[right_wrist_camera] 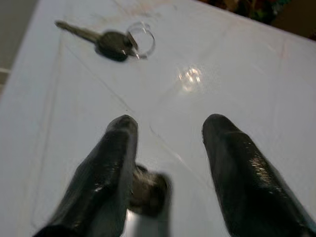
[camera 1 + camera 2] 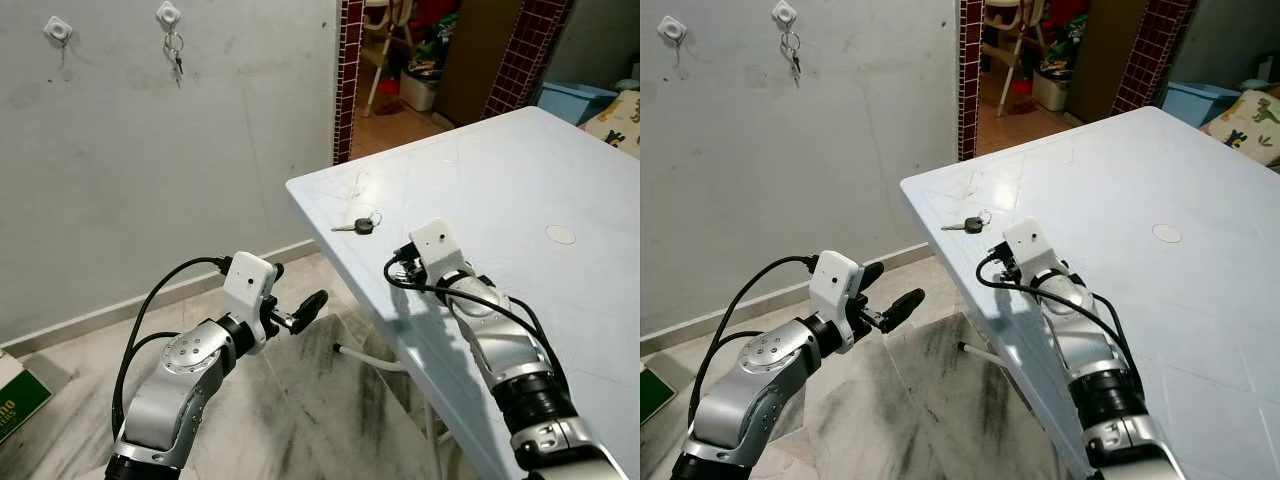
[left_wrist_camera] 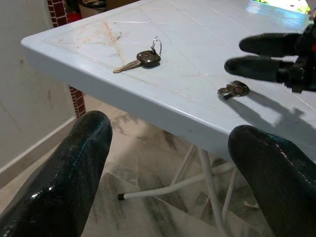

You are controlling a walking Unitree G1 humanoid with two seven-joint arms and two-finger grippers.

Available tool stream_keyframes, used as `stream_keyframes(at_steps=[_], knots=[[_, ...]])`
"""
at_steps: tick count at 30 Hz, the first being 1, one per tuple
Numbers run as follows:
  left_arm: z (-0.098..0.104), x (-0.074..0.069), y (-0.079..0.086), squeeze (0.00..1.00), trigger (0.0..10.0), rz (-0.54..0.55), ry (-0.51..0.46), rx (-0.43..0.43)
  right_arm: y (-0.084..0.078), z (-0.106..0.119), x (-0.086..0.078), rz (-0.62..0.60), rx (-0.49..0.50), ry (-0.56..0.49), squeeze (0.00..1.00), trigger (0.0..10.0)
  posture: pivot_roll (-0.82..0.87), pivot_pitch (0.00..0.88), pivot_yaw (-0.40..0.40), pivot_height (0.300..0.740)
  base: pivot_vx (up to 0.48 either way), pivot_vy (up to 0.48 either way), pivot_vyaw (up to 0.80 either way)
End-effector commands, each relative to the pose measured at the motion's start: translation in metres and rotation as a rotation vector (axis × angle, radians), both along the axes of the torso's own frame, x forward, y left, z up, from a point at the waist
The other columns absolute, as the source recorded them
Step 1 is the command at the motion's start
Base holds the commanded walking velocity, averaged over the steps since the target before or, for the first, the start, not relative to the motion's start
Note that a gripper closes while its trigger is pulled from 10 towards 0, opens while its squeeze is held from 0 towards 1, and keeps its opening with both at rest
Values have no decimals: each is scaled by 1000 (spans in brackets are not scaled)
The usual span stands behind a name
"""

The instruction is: Hang keys on a hook

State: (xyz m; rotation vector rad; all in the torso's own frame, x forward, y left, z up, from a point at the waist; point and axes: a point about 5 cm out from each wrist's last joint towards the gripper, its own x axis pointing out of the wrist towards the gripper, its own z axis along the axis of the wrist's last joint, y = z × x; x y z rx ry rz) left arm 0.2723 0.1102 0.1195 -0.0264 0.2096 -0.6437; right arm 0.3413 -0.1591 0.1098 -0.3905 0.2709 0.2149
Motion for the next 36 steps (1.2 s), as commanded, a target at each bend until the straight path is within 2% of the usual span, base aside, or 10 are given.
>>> stream_keyframes(at_steps=[1, 4, 10, 21, 22, 23, 24, 25, 29, 36], knots=[[1, 1, 2, 0, 10000, 7, -6, 17, -1, 7, -1, -23, 25, -22, 1000, 10000, 70, 17, -14, 740, 0, 0, 0], [1, 1, 2, 0, 10000, 8, -7, 18, -3, 7, -6, -36, 40, -34, 1000, 10000, 66, 14, -14, 740, 0, 0, 0], [1, 2, 2, 0, 10000, 7, -6, 18, -7, 2, -19, 11, 55, -27, 1000, 10000, 56, 17, -10, 740, 0, 0, 0], [1, 1, -4, 0, 10000, -42, 7, 4, -6, -1, -16, 21, 54, -15, 1000, 10000, 57, 16, -8, 740, 0, 0, 0], [1, -1, -5, 0, 10000, -65, 14, -2, -6, -1, -14, 21, 55, -13, 816, 10000, 57, 16, -8, 740, 0, 0, 0], [1, -3, -7, 0, 10000, -82, 21, -6, -5, -1, -14, 21, 54, -13, 529, 10000, 61, 18, -7, 740, 0, 0, 0], [1, -4, -8, 0, 10000, -93, 26, -8, -5, -1, -13, 21, 53, -12, 192, 10000, 61, 18, -7, 740, 0, 0, 0], [0, -5, -9, 0, 10000, -109, 32, -7, -5, -2, -13, 20, 50, -9, 0, 10000, 63, 18, -8, 740, 0, 0, 0], [-5, -14, -16, 0, 10000, -186, 69, 7, -3, -1, -8, 23, 43, -2, 0, 10000, 62, 20, -6, 740, 0, 0, 0], [-7, -17, -16, 0, 10000, -203, 82, 18, -4, -1, -3, 60, 24, 23, 0, 10000, 63, 26, -3, 740, 0, 0, 0]])
